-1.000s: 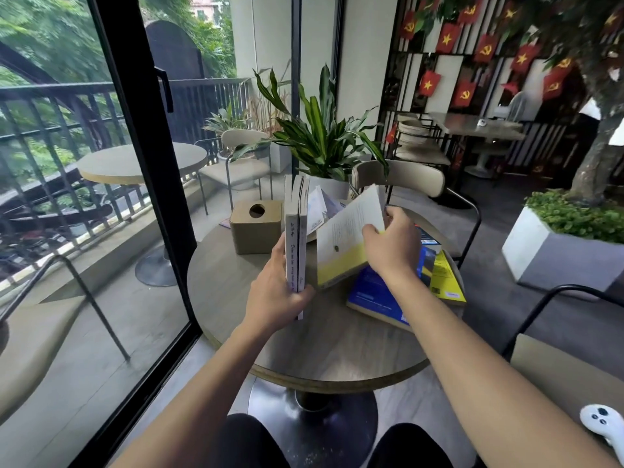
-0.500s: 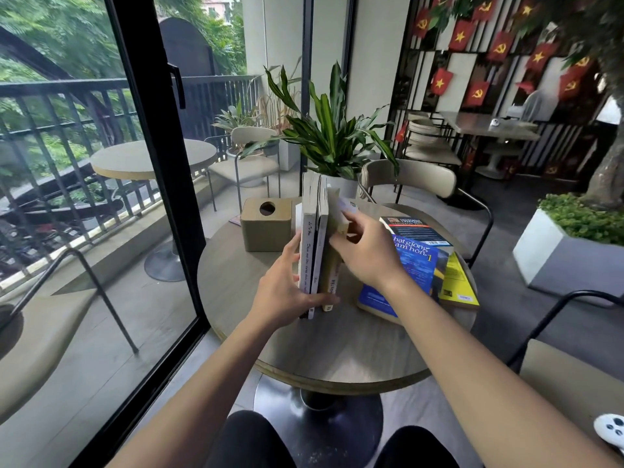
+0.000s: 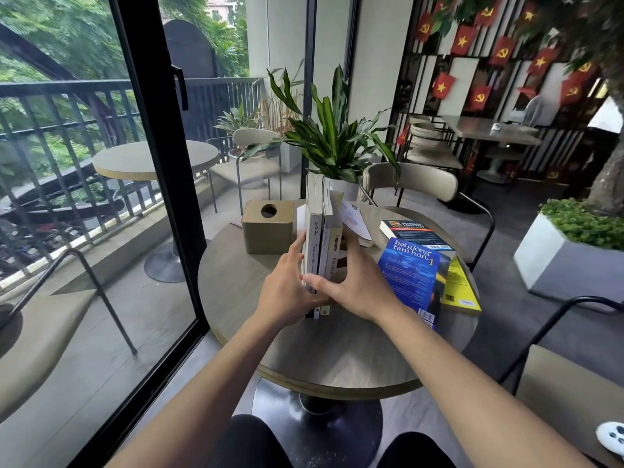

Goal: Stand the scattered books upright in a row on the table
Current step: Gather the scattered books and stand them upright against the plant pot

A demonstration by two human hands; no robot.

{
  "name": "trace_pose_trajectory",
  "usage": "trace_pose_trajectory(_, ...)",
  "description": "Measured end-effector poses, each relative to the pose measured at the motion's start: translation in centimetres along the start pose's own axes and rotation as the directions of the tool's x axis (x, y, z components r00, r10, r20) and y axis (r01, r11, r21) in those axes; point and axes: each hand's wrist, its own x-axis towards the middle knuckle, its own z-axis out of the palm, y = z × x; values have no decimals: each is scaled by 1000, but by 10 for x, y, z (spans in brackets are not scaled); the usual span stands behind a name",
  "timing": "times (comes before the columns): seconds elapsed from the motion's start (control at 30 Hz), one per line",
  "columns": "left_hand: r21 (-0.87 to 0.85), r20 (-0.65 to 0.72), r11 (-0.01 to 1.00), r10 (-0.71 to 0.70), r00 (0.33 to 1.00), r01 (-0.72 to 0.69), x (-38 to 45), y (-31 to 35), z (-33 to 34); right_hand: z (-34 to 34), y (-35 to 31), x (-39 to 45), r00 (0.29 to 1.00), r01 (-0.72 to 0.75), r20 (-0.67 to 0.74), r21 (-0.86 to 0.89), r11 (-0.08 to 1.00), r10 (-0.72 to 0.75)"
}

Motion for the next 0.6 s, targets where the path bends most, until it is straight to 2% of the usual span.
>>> trace_pose_trajectory(0.43,41,-16,999,6,1000,-5,8,0,9,4,-4,2,992,-24,-125,-262,965,-10)
trace_pose_trajectory(0.6,73,-25,996,54,998,-52,8,3,12,-4,1,0,997,15,-65,-325,946,-38)
